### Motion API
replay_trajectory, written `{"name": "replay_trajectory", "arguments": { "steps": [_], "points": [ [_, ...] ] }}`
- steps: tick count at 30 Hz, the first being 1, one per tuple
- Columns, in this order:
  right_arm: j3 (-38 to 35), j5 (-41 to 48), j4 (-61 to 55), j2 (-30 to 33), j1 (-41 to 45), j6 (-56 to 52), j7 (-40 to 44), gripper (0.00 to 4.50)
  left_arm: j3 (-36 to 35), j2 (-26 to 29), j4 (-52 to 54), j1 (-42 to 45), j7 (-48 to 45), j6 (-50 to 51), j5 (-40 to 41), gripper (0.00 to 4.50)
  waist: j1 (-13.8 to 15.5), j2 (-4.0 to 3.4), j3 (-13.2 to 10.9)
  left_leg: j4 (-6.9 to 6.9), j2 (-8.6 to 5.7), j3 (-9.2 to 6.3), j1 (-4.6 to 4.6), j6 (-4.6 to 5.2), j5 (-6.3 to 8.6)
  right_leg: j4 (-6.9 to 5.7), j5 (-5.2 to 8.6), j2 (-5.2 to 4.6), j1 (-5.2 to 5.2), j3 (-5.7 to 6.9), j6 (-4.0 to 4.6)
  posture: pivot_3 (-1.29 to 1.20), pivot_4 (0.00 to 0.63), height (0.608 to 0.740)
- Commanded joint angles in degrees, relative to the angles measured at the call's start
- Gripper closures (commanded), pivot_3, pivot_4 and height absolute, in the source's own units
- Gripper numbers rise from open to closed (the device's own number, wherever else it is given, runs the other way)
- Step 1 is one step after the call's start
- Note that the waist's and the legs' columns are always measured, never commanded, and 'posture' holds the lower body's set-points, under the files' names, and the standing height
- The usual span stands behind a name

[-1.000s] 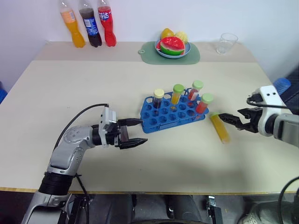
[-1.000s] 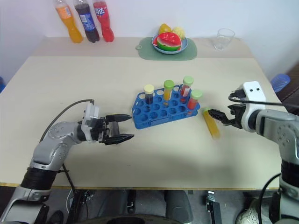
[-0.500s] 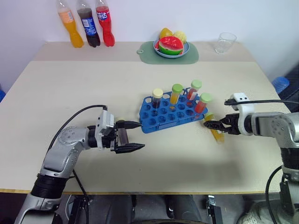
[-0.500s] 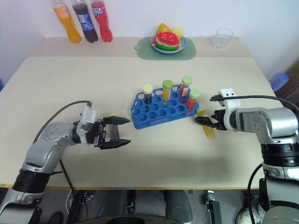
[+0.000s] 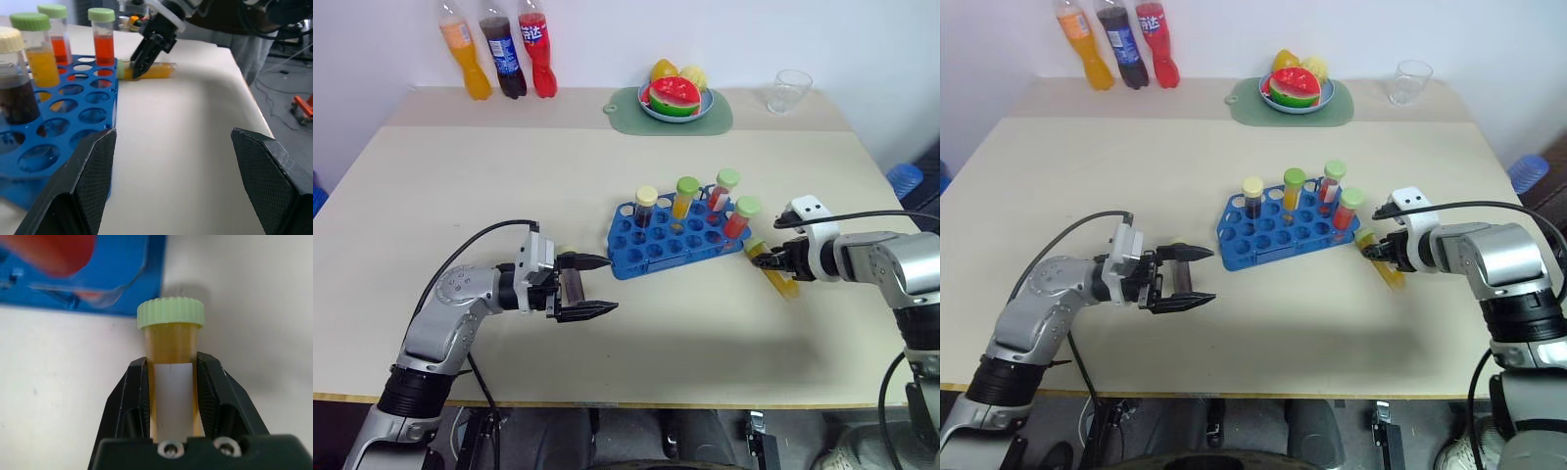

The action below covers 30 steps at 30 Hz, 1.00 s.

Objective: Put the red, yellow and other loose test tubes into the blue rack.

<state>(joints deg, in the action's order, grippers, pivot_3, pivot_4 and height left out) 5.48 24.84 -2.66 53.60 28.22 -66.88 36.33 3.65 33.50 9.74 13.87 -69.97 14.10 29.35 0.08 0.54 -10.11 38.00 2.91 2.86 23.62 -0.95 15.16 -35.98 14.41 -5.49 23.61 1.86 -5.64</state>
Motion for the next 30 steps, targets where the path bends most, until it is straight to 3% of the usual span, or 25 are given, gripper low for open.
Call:
{"name": "replay_trajectory", "arguments": {
  "steps": [1,4,8,11,16,21,26,30],
  "points": [
    [-0.5,-2.9,-6.3,4.9,-7.7,7.0,3.1,3.63,-0.3,-0.3,0.6,0.7,-0.1,-1.3,0.1,0.66,0.7,0.01,0.0,0.0,0.0,0.01,0.0,0.0,0.0,0.02,0.0,0.0,-0.01,0.0,0.0,0.0,0.15,0.74],
    [-5.1,-3.0,-12.7,8.4,-16.5,15.3,7.3,3.63,0.0,-0.6,-0.3,1.4,-0.2,-1.5,-0.1,0.66,1.3,0.02,0.0,0.01,-0.02,-0.02,0.02,0.0,0.0,0.11,0.03,-0.01,-0.07,0.03,-0.03,0.0,0.15,0.74],
    [-18.4,3.1,-23.5,6.0,-29.3,25.4,15.7,3.63,0.2,-0.8,-1.9,2.5,-0.7,-1.9,-0.2,0.66,1.6,0.02,0.0,0.0,-0.01,-0.01,0.04,0.01,0.01,0.17,0.02,0.01,-0.06,0.03,-0.06,0.0,0.15,0.74],
    [-25.1,9.4,-28.5,-3.9,-30.9,33.2,15.0,3.63,0.5,-1.5,-3.6,3.5,-0.9,-2.7,-0.8,0.66,1.1,0.05,0.0,0.01,0.04,-0.02,-0.02,0.01,0.01,0.15,0.02,0.08,-0.08,0.02,-0.07,0.0,0.15,0.74],
    [-21.3,8.8,-28.9,-20.0,-23.5,42.8,6.4,3.63,-0.1,-3.3,-5.4,4.5,-0.2,-2.4,-0.4,0.66,0.1,0.12,-0.1,0.06,0.07,-0.08,-0.15,-0.01,0.0,0.05,0.01,0.12,-0.17,0.01,-0.04,0.0,0.15,0.74],
    [-12.4,-2.3,-22.9,-31.2,-19.1,56.6,0.0,3.63,-0.7,-4.6,-8.1,5.5,0.4,-3.6,-0.8,0.66,0.3,0.1,-0.1,0.0,0.06,-0.06,-0.13,-0.01,0.0,-0.01,0.02,0.12,-0.13,0.01,-0.06,0.0,0.15,0.74],
    [-8.7,-9.8,-12.6,-39.2,-16.4,69.3,-4.9,3.63,-1.1,-5.2,-9.5,5.8,0.8,-4.5,-1.1,0.66,0.4,0.08,-0.1,0.01,0.04,-0.02,-0.12,-0.01,0.0,-0.03,0.01,0.11,-0.12,0.0,-0.06,0.0,0.15,0.74],
    [-8.3,-13.4,-3.7,-41.3,-14.7,77.9,-6.9,3.63,-1.2,-5.3,-9.9,6.0,0.7,-5.1,-1.3,0.66,0.3,0.07,-0.1,0.01,0.05,-0.02,-0.13,-0.01,0.0,-0.04,0.01,0.11,-0.12,0.0,-0.06,0.0,0.15,0.74]
  ]
}}
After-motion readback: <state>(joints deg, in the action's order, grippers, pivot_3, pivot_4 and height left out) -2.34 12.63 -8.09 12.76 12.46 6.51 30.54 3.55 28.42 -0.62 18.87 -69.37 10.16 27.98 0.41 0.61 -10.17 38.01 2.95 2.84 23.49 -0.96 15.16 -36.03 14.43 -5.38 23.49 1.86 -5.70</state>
